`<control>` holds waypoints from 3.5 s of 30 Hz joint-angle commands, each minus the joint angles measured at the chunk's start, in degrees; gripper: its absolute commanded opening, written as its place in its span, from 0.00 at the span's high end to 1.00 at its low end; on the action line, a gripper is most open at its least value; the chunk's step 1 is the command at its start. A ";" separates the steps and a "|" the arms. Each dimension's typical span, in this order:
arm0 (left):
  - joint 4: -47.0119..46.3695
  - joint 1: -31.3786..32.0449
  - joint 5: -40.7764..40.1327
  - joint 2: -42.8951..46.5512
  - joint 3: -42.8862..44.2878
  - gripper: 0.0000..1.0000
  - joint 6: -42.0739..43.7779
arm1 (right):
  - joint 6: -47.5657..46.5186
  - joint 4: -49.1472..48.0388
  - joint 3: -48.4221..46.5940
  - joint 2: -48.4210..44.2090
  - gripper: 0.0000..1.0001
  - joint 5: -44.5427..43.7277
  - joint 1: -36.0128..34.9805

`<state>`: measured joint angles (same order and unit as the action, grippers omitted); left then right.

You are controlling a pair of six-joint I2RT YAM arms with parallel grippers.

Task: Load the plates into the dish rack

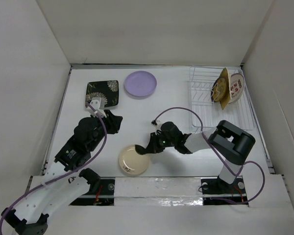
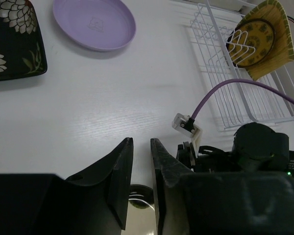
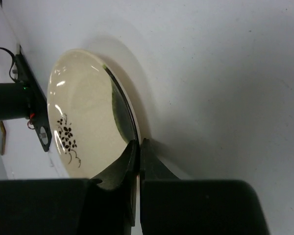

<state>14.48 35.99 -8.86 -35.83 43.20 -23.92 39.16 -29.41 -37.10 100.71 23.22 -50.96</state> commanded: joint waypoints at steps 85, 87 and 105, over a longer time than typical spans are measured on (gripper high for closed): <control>-4.72 0.31 3.77 11.66 -5.58 0.71 6.35 | 4.52 43.84 -82.88 41.42 0.83 -35.18 22.48; -4.64 0.31 3.85 11.75 -5.67 0.71 6.34 | 4.61 41.90 -78.66 39.23 0.91 -35.17 22.48; -4.46 0.31 3.24 12.81 -5.85 0.71 6.17 | 2.15 40.32 -74.71 35.21 1.00 -38.13 20.47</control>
<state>12.25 35.99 -5.06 -23.44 37.71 -18.13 43.16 12.19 -114.96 141.08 -10.31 -28.56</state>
